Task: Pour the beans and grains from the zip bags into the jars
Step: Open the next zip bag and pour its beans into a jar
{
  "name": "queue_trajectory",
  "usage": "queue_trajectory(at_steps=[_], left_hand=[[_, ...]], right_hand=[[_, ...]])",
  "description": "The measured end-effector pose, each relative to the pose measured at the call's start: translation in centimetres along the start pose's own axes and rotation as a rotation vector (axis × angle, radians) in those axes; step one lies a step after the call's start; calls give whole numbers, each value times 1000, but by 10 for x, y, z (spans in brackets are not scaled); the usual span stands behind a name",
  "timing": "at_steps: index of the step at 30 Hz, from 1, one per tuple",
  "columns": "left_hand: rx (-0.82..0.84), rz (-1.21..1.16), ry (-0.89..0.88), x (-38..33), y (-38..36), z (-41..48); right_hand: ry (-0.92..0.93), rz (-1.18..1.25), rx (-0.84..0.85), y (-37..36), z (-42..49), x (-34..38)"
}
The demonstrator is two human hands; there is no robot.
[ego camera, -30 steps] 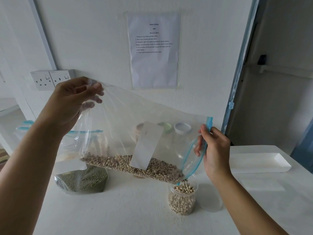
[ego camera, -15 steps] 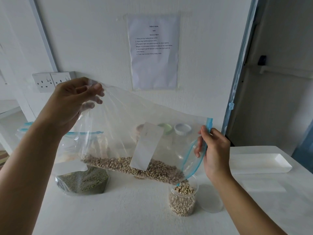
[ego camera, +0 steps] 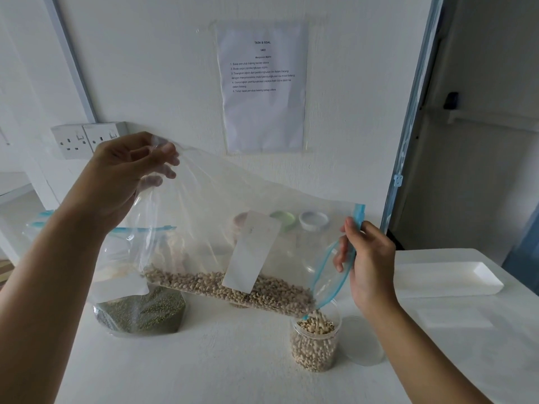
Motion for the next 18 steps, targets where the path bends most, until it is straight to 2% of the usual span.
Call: queue_trajectory(at_steps=[11, 18], left_hand=[[-1, -9, 17, 9, -2, 3], [-3, -1, 22, 11, -2, 3]], right_hand=[[101, -147, 42, -3, -3, 5], [110, -172, -7, 2, -4, 7]])
Point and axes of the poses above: each hand's wrist, its own z-axis towards the middle knuckle, its own y-axis out of the back of the hand, x = y × z, the point moved 10 cm from there along z, towards the middle knuckle, and after that the axes turned 1 degree about y, right-handed, at the moved point
